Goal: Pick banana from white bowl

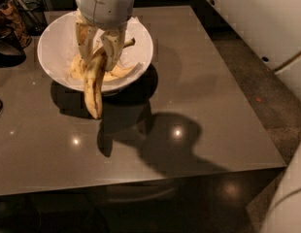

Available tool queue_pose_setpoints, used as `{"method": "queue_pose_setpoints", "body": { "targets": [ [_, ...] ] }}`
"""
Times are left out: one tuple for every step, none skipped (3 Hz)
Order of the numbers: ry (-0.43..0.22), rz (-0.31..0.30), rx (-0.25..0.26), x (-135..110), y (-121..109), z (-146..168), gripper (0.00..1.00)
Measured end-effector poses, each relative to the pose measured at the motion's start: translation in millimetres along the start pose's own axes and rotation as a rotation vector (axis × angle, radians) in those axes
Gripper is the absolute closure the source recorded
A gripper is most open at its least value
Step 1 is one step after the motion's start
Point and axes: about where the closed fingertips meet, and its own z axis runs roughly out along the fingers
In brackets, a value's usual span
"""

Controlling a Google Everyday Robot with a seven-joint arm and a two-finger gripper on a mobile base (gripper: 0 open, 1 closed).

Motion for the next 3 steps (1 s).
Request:
{"method": "queue_pose_setpoints", "body": {
  "targets": [
    [-0.014,0.004,-0.01,-15.1,0.6,-0.2,1.0],
    [-0.032,0.057,-0.024,-36.5,14.8,-2.6,1.0],
    [-0.041,0.099,-0.042,-51.0,25.1,-4.1,1.0]
  ]
}}
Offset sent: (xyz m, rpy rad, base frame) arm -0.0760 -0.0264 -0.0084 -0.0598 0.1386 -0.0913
